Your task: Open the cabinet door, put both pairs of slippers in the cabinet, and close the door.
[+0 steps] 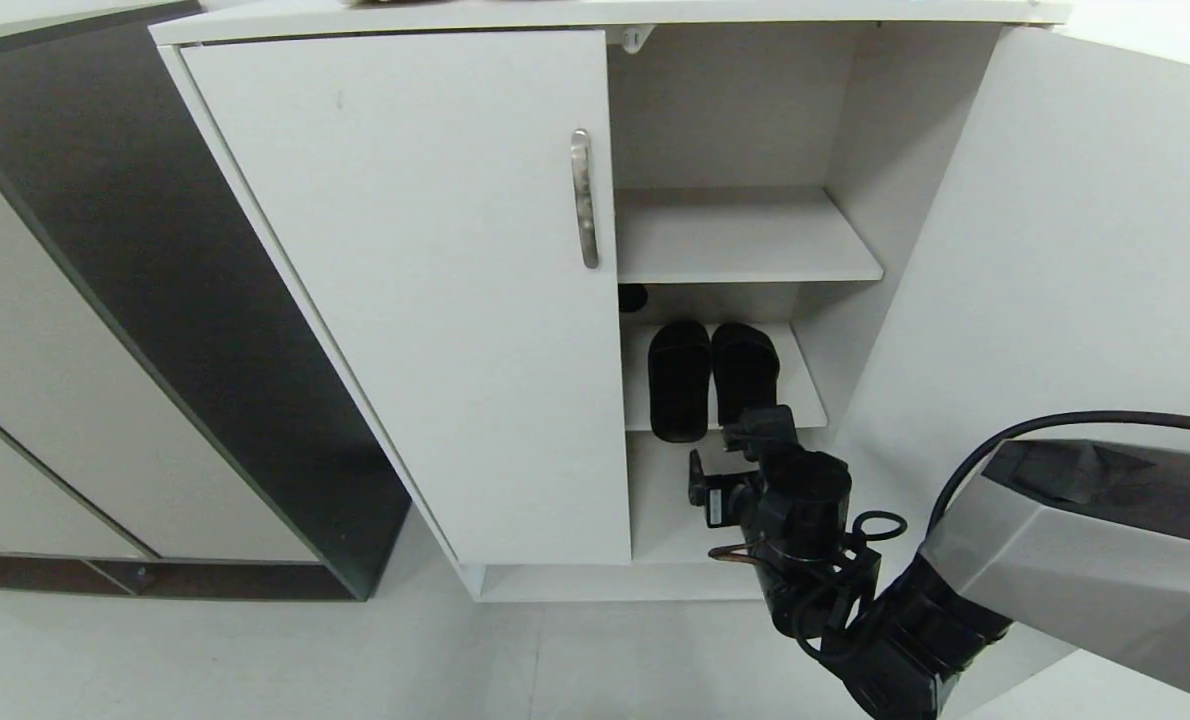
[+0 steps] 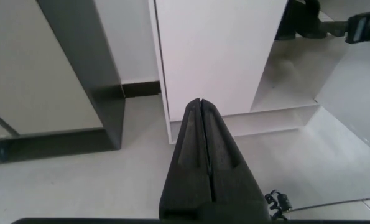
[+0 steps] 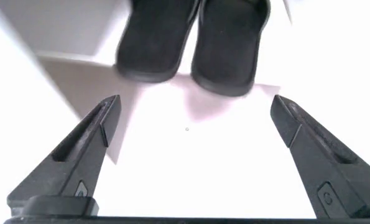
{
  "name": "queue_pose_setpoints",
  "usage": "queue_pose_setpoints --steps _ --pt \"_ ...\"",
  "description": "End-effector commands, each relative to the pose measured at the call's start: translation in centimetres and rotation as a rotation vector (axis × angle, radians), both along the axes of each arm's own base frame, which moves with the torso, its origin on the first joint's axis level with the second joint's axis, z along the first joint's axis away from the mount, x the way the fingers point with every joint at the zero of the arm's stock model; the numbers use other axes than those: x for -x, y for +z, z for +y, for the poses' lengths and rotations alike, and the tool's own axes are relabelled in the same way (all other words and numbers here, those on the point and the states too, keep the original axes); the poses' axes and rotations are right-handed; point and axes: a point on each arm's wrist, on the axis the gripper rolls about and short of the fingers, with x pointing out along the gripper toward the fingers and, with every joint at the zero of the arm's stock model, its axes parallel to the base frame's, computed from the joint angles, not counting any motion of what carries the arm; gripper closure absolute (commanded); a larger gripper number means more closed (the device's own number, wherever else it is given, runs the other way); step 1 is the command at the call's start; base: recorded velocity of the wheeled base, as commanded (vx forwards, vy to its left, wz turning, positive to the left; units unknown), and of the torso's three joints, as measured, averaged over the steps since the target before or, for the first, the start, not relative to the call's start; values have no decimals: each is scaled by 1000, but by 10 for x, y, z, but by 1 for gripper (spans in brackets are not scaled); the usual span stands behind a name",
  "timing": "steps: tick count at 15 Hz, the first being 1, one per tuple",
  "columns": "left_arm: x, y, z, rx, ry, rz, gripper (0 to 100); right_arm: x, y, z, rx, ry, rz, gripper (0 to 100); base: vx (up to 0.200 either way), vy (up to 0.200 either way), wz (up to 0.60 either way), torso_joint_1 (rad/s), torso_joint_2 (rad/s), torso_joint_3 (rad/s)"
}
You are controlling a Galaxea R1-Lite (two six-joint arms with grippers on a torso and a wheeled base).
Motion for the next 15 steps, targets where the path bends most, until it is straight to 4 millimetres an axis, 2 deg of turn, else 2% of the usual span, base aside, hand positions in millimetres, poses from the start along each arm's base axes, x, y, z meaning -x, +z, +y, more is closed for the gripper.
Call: queue_pose_setpoints --steps 1,7,15 --pt "0 0 0 8 8 2 100 1 0 -1 -2 -1 -3 0 0 0 0 0 0 0" --pt "0 0 0 10 8 2 100 2 -1 -2 -1 -1 -4 0 0 0 0 0 0 0" --pt "0 0 0 10 8 2 100 1 -1 -4 -3 -4 -5 0 0 0 0 0 1 183"
